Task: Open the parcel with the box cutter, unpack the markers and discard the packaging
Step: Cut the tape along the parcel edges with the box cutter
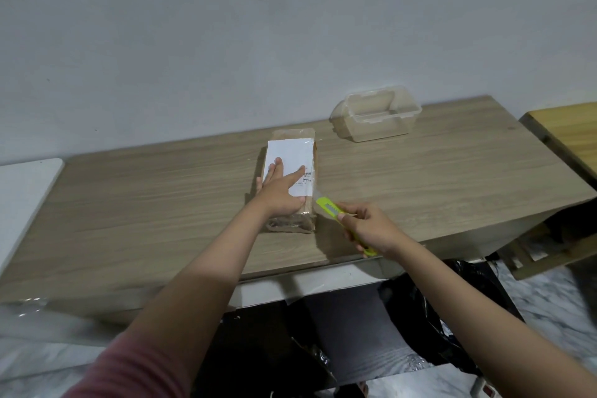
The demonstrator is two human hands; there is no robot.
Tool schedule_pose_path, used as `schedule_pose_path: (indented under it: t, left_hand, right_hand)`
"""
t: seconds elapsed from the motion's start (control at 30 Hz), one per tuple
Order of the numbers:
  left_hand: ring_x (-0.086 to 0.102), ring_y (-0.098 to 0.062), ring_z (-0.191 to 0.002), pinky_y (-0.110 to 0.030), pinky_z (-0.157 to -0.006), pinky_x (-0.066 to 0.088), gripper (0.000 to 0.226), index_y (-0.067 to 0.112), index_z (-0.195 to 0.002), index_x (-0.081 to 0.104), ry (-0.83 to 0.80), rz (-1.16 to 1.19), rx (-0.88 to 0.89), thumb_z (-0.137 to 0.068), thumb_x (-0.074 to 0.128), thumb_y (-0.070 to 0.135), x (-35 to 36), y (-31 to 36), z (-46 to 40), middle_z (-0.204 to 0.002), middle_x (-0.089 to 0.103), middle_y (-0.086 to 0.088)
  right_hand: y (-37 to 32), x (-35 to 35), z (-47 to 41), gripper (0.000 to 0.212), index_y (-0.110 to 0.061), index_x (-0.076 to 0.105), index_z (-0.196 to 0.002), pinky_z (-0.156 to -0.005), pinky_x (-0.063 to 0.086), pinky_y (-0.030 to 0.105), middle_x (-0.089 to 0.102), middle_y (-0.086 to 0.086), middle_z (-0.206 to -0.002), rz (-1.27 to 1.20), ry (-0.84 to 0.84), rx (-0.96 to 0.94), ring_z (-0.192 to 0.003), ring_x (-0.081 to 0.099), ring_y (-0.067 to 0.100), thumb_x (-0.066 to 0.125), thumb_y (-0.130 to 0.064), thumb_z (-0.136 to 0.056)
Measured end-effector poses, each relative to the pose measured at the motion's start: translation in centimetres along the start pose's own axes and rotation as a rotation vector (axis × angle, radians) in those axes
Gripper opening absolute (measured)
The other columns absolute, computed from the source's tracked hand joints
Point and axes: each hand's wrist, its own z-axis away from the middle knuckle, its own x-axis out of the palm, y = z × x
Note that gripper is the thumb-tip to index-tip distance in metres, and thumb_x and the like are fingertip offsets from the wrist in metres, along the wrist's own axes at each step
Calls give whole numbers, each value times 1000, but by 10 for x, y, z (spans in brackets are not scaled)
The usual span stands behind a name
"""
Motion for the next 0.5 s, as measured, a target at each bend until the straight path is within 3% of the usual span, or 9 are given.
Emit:
schedule_pose_path:
  t: [0.5]
  left_hand:
    - [-20, -19, -145, -46, -114, -13, 69, 42, -148, 15, 7, 11, -13, -91, 52, 30, 2, 1, -2, -158, -21, -5]
  right_hand:
    - [11, 6, 16, 37, -40, 58, -117, -33, 28, 18, 45, 6, -55, -132, 8, -44, -31, 36, 10, 46, -12, -97]
